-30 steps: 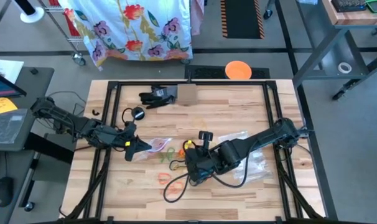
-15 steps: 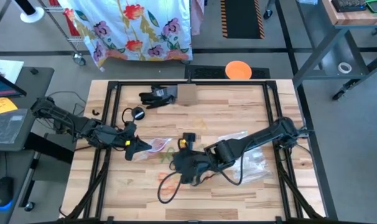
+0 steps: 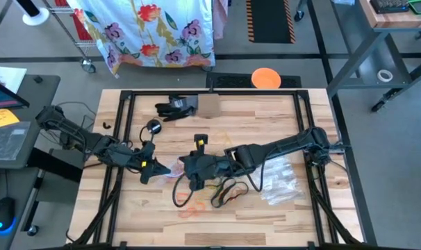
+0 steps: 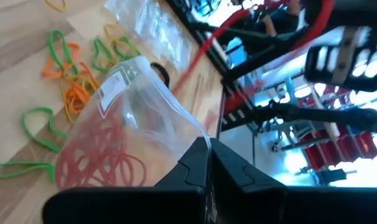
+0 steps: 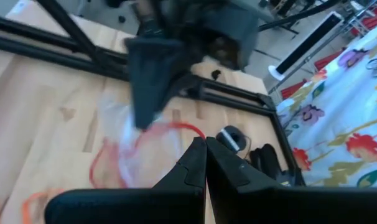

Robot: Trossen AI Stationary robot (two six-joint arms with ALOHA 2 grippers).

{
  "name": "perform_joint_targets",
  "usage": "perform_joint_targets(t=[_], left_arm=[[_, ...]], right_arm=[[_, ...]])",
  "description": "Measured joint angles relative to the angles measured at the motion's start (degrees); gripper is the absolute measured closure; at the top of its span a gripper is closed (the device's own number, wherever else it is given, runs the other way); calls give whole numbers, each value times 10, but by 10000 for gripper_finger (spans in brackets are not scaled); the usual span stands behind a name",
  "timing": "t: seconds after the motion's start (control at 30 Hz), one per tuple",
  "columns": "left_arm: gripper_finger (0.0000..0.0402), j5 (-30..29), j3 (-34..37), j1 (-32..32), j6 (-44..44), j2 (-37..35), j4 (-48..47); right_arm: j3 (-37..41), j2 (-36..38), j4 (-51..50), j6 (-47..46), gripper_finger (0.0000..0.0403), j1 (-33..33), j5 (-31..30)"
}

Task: Sort rubber bands
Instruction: Put the red rubber band into the transparent zip bag

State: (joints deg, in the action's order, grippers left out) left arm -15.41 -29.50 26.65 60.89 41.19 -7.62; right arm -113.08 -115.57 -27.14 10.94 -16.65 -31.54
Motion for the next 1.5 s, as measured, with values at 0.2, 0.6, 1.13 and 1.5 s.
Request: perform_joint_targets(t=[0.2,0.6,1.13,1.5], left_arm=[[401,7,0,3,-3,36,23],[402,1,0,3,-10,44,63],[402,-24,0,3,6,44,110],[401,-12,0,3,-9,44,127]], right_arm=[[0,0,7,1,403,11,0],[-8,0,43,7,403,-6,-18],[-9,0,35,-51,403,-43,-44],[-9,0,-59,-174,403,-38,-5]])
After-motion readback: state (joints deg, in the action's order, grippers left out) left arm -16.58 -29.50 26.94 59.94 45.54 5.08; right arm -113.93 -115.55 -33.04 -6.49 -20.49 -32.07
